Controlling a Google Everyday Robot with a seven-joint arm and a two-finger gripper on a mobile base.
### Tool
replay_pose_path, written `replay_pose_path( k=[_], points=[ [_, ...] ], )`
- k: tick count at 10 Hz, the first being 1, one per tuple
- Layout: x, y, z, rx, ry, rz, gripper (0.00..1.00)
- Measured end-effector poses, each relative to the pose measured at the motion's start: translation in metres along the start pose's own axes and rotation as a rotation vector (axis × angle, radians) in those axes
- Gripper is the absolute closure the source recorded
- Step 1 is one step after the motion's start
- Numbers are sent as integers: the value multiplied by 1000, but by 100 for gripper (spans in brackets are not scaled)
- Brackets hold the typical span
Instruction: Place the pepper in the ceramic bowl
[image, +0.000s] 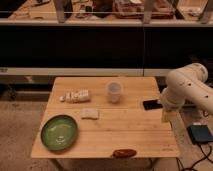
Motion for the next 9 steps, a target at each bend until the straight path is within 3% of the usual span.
replay_pose_path(
  k=[1,3,5,6,8,9],
  points=[
    [0,1,1,-1,0,0,35],
    [-12,21,10,-21,-56,-2,35],
    [-42,61,18,-55,-216,-2,35],
    [-51,76,20,-66,-264,-5,35],
    [-66,116,35,-78,-331,-40,35],
    [-72,130,42,-74,-337,-67,35]
  ],
)
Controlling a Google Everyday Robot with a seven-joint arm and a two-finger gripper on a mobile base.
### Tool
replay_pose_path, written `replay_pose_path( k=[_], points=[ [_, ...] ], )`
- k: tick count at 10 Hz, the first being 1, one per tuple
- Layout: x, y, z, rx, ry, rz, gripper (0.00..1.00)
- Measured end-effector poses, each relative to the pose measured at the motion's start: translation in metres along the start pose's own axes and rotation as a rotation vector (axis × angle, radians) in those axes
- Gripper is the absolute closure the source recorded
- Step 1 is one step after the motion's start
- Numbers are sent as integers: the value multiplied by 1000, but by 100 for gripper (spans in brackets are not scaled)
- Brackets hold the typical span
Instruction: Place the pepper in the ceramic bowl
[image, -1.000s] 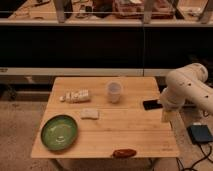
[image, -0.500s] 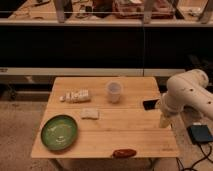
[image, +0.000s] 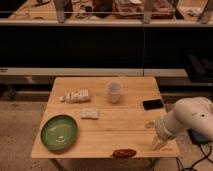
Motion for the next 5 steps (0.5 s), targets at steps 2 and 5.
replay_pose_path(
  k=[2,5],
  points=[
    [-10,20,19,3,-3,-63,35],
    [-13,22,21,4,-4,-73,35]
  ],
)
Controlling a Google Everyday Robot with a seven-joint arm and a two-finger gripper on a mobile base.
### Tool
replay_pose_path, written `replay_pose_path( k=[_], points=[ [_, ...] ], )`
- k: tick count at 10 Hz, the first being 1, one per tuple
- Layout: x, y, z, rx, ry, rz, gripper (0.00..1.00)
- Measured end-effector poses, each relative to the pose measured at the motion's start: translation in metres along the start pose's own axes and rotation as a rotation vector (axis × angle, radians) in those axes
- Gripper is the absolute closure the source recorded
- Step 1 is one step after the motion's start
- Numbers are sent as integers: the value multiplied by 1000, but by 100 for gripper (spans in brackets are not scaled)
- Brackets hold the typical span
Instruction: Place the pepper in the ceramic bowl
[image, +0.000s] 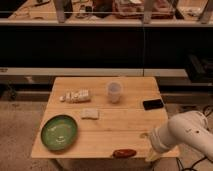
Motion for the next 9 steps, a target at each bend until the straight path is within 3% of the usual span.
replay_pose_path(
  k=[3,9],
  points=[
    [-8,2,10,-10,2,-11,35],
    [-60,-6,75,-14,-55,-71,35]
  ],
)
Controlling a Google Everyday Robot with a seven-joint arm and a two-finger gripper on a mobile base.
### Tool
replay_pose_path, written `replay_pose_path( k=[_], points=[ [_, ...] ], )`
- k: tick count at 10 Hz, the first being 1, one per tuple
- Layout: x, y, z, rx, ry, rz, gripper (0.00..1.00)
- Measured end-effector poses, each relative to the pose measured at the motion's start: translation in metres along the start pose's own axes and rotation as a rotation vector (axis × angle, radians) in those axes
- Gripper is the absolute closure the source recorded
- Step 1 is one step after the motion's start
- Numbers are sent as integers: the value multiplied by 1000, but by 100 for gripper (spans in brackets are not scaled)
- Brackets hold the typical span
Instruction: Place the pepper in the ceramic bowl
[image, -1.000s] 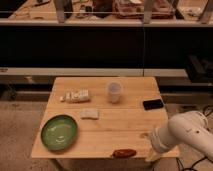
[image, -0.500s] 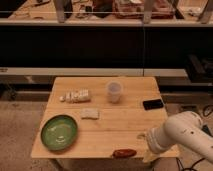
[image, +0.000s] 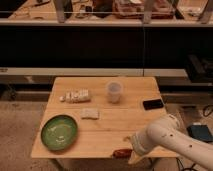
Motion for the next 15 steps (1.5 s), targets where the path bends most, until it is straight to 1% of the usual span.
replay_pose_path(
  k=[2,5,7,8,9,11,12,14,15],
  points=[
    [-4,-3,21,14,-14,-21,35],
    [3,-2,44,9,-21,-32,35],
    [8,0,52,2,-21,-31,35],
    [10,1,56,-6,-21,-32,39],
    [10,1,58,-10,-22,-33,46],
    [10,-1,60,-16,-20,-36,63],
    [11,-3,60,-16,-17,-29,75],
    [10,-6,59,-14,-13,-23,93],
    [6,-10,58,-11,-19,-21,99]
  ],
)
